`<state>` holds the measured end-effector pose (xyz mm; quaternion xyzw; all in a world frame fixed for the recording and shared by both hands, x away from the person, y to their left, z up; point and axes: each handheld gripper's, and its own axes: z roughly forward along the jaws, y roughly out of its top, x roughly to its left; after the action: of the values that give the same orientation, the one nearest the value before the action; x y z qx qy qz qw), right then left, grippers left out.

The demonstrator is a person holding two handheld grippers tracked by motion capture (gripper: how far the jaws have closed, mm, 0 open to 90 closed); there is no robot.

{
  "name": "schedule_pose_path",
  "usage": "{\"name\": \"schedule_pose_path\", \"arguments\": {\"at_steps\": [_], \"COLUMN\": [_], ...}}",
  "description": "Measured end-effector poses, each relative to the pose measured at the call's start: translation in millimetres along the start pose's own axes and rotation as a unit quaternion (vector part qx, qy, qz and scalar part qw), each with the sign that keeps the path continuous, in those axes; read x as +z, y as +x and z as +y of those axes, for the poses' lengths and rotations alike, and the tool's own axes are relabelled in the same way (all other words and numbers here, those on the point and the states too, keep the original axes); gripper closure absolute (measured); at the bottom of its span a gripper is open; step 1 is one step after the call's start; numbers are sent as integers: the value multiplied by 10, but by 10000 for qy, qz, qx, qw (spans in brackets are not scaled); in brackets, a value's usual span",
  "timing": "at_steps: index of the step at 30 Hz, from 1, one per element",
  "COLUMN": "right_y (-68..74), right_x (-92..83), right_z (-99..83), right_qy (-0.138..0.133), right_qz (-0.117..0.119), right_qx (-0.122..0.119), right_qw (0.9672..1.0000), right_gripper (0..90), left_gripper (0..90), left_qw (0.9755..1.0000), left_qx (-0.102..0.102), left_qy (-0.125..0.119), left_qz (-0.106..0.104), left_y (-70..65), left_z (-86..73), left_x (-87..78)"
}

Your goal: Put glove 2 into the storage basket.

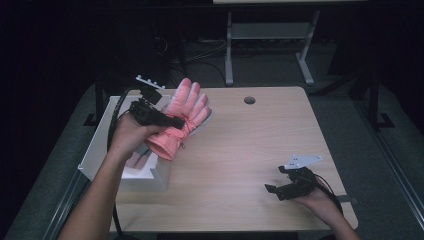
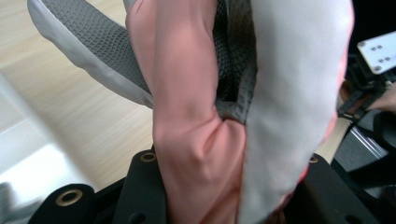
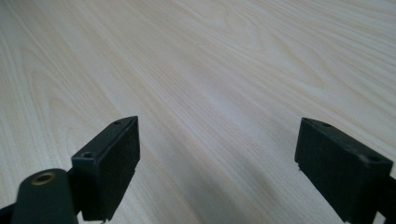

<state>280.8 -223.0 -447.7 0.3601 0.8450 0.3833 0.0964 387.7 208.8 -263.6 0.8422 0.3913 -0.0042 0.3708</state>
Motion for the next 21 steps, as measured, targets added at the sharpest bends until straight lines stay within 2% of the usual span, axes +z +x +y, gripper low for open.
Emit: {"name": "schedule_pose_path", "arguments": {"at_steps": [1, 2, 3, 5, 9, 14, 15, 16, 17, 18, 21], "right_y": [-15, -15, -20, -21, -26, -28, -25, -25, -22, -22, -22], "right_x": [-4, -4, -7, -6, 3, 2, 0, 0, 0, 0, 2], "right_z": [-2, -2, -4, -4, -5, -11, -11, -11, -9, -9, -7], "right_qy": [-11, -11, -10, -7, 5, 19, 17, 17, 16, 16, 16], "right_qz": [-8, -8, -11, -16, -19, -18, -14, -14, -5, -5, -3], "right_qx": [-14, -14, -5, 0, 19, 35, 27, 27, 31, 31, 39], "right_qw": [10000, 10000, 10000, 10000, 10000, 10000, 10000, 10000, 10000, 10000, 10000], "right_gripper": [138, 138, 138, 138, 138, 140, 140, 140, 140, 140, 140], "left_gripper": [624, 624, 624, 623, 623, 622, 622, 622, 622, 622, 621], "left_qw": [9999, 9999, 9996, 9993, 9974, 9955, 9944, 9944, 9928, 9928, 9905], "left_qx": [-86, -86, -198, -245, -508, -668, -769, -769, -863, -863, -1035], "left_qy": [-70, -70, -143, -184, -317, -331, -371, -371, -381, -381, -307], "left_qz": [76, 76, 150, 191, 403, 577, 629, 629, 738, 738, 851], "left_y": [85, 85, 173, 217, 399, 530, 600, 600, 670, 670, 791], "left_z": [-25, -25, -53, -69, -147, -217, -254, -254, -291, -291, -367], "left_x": [-86, -86, -171, -214, -394, -477, -506, -506, -525, -525, -513]}}
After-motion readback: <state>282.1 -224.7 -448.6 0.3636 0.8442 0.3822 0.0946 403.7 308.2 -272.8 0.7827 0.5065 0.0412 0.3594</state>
